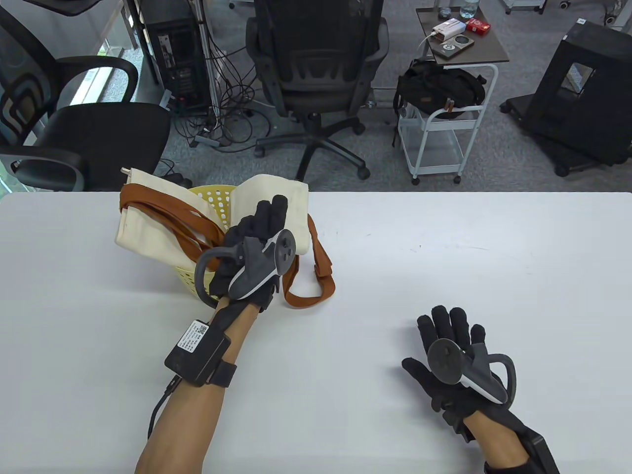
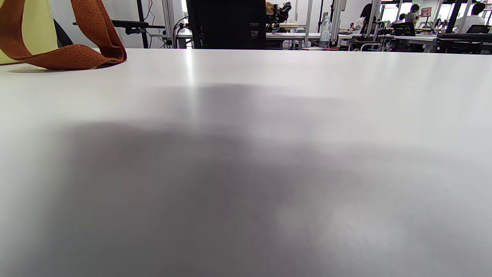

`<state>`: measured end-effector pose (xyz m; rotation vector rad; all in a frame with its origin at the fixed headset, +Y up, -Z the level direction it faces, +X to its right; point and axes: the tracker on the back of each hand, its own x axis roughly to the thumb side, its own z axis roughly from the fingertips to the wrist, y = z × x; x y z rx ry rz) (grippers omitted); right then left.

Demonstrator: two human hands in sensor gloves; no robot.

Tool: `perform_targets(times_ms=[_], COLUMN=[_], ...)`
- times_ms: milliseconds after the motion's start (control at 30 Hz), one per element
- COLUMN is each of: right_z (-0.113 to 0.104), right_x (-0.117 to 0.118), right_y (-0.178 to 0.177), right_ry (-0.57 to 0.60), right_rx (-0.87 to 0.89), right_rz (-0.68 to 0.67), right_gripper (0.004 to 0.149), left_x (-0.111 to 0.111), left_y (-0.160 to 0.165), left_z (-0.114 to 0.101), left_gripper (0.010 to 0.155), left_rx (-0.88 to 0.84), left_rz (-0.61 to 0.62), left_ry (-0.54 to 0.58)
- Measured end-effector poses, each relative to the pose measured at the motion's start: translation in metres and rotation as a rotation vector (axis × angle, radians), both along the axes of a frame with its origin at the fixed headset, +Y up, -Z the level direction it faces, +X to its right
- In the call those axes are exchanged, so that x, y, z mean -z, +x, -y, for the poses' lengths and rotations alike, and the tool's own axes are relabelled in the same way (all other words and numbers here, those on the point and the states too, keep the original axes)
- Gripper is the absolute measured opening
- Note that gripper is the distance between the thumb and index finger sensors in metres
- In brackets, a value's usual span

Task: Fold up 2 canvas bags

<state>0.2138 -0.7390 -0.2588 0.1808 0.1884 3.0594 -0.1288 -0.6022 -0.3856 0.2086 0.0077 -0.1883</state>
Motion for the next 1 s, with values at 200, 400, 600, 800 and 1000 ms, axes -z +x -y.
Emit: perform_targets(times_ms=[200, 400, 600, 800, 1000], right_z=[0.003, 0.000, 0.001, -0.001, -0.001], right_x=[0.002, 0.000, 0.001, 0.001, 0.001], right_y=[0.004, 0.002, 0.002, 0.004, 0.004], right_ry=[-0.029, -0.018, -0.024, -0.022, -0.023], right_rx=[-0.005, -0.005, -0.003, 0.009, 0.013], right_rz=[0.022, 0.009, 0.005, 0.010, 0.009], right_gripper=[0.083, 0.083, 0.083, 0.083, 0.083], left_x=[0.002, 0.005, 0.004, -0.015, -0.049], left_y=[-0.003, -0.020, -0.046, -0.057, -0.067], left_z=[-0.001, -0.005, -0.017, -0.049, -0.090], left_gripper=[0.061, 0.054, 0.053, 0.053, 0.052], left_rx=[-0.058, -0.257, -0.545, -0.753, -0.964], left_rz=[-0.002, -0.032, 0.001, 0.043, 0.148], left_ry=[0.099, 0.170, 0.254, 0.337, 0.407])
